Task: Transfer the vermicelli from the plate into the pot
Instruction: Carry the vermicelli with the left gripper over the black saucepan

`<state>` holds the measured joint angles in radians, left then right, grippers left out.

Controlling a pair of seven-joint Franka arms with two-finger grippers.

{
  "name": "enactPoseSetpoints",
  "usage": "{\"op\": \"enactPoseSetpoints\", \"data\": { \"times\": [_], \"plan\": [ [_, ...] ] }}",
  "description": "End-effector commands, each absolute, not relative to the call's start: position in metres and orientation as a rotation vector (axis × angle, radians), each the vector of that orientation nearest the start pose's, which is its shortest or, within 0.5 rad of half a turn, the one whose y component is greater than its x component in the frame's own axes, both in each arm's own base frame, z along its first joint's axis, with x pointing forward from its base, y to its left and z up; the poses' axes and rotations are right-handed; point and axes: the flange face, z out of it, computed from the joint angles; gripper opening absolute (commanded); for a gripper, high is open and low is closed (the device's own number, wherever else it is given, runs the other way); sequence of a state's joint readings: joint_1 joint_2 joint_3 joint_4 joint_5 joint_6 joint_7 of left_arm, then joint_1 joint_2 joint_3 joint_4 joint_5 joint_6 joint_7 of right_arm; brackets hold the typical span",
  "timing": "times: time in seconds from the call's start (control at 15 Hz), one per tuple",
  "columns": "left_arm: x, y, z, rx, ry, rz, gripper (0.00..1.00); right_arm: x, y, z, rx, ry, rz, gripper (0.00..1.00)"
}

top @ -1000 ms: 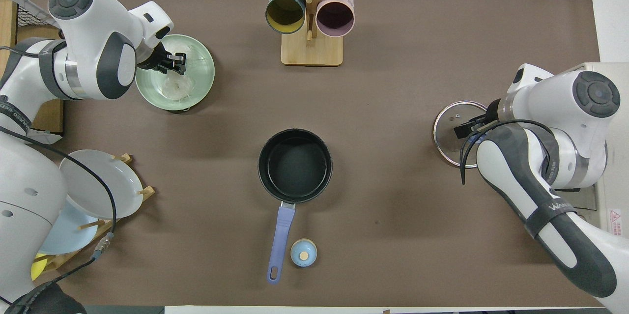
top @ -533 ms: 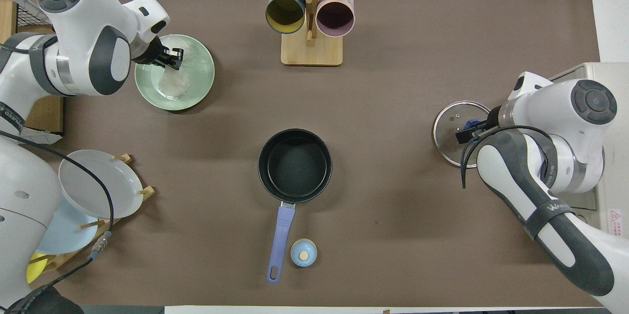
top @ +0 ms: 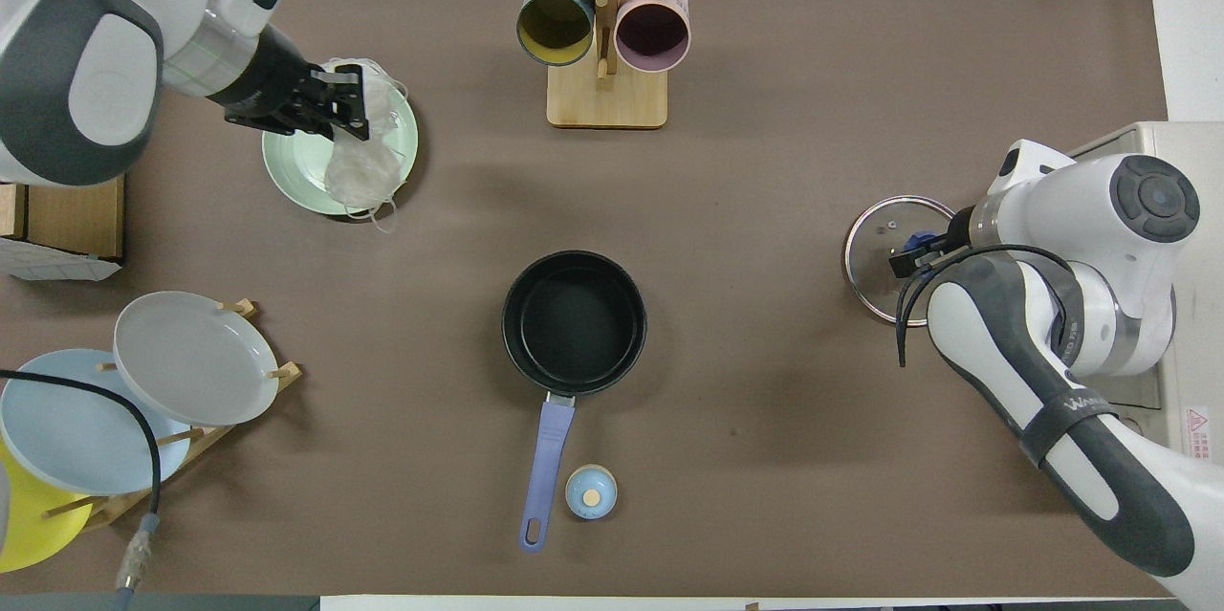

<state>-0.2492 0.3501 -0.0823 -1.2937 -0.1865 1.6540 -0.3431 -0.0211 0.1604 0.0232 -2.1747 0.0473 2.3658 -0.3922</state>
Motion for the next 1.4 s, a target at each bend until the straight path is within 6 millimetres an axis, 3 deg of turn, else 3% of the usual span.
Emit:
{"op": "enactPoseSetpoints", "data": {
  "times": [0.0,0.2,0.4,0.53,0.67,0.8,0.93,1.2,1.33],
  "plan": [
    [0.570,-0.306,0.564,-3.329,-0.118,0.163,0.00,0.555,-0.001,0.322,-3.065,-0.586,-0.065,0.78],
    [0.514,-0.357,0.551,-3.302,-0.100,0.248,0.00,0.556,0.002,0.323,-3.061,-0.593,-0.051,0.67],
    [0.471,-0.371,0.520,-3.304,-0.079,0.288,0.00,0.560,0.003,0.330,-3.058,-0.596,-0.033,0.50],
    [0.452,-0.377,0.484,-3.310,-0.092,0.255,0.00,0.569,0.005,0.343,-3.051,-0.603,0.002,0.48],
    [0.449,-0.382,0.453,-3.313,-0.101,0.233,0.00,0.579,0.005,0.358,-3.047,-0.605,0.025,0.48],
    [0.450,-0.379,0.435,-3.322,-0.110,0.199,0.00,0.585,0.008,0.372,-3.048,-0.619,0.029,0.48],
    [0.452,-0.372,0.420,-3.327,-0.108,0.177,0.00,0.591,0.024,0.392,-3.048,-0.611,0.049,0.48],
    [0.463,-0.371,0.386,-3.337,-0.104,0.133,0.00,0.600,0.077,0.431,-3.087,-0.504,0.114,0.48],
    [0.465,-0.372,0.380,-3.340,-0.084,0.122,0.00,0.602,0.101,0.450,-3.096,-0.454,0.149,0.45]
  ]
}}
